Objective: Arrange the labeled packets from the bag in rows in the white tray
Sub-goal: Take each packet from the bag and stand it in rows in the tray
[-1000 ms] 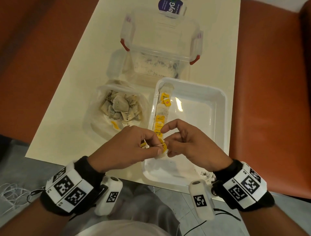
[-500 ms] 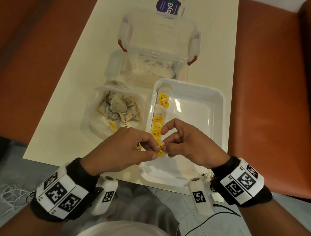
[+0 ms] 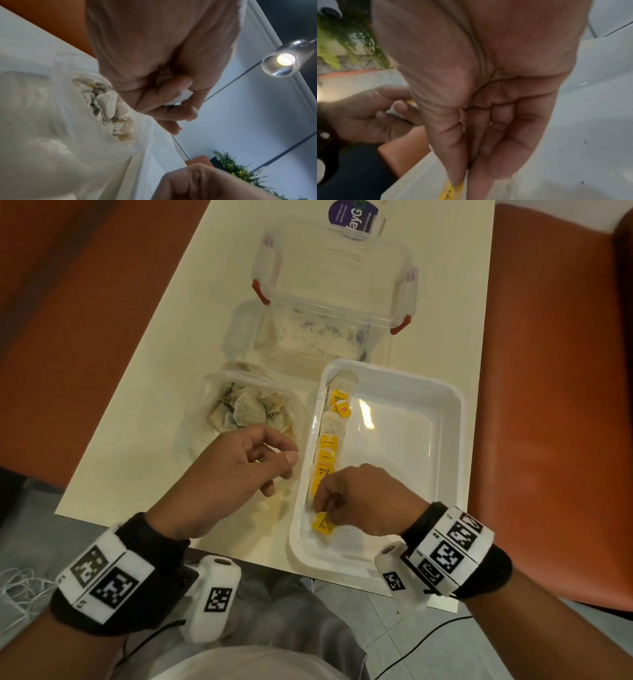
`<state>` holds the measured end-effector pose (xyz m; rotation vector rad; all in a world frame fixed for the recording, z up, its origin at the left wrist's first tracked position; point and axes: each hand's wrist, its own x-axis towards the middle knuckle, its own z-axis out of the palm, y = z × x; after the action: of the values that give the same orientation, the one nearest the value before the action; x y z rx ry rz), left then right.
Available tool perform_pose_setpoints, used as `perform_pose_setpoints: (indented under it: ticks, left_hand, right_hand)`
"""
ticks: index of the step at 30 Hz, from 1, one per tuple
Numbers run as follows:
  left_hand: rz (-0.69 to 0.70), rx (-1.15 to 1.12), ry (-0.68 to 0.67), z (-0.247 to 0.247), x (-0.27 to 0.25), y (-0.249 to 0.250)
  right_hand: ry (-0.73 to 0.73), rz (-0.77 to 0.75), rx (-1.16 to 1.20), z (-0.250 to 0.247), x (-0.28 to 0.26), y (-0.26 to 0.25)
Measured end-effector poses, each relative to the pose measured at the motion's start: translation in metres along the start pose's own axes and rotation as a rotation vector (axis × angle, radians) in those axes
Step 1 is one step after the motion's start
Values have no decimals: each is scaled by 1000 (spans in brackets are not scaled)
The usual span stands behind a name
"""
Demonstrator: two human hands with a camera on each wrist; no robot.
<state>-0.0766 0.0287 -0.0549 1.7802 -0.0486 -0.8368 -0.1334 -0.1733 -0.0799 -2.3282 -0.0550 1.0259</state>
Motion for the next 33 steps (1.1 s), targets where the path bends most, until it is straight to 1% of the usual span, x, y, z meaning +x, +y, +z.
perform_pose_setpoints:
  ticks: [3, 10, 17, 25, 29, 33]
  left_hand:
    - [-24, -31, 18, -3, 1, -3]
    - [-55, -42, 38, -3, -2, -9]
    - [-76, -19, 43, -2, -3, -12]
    - [-82, 1, 32, -2, -4, -13]
    - [-147, -108, -5, 0, -4, -14]
    - [-216, -343, -72, 2, -3, -14]
  right_hand:
    - [0, 4, -82, 3, 12, -3]
    - [114, 67, -173, 5, 24, 1]
    - [239, 56, -196, 2, 22, 4]
    - [250, 7, -131, 10, 26, 4]
    - [272, -4, -115, 12, 29, 5]
    - [297, -4, -92, 10, 29, 6]
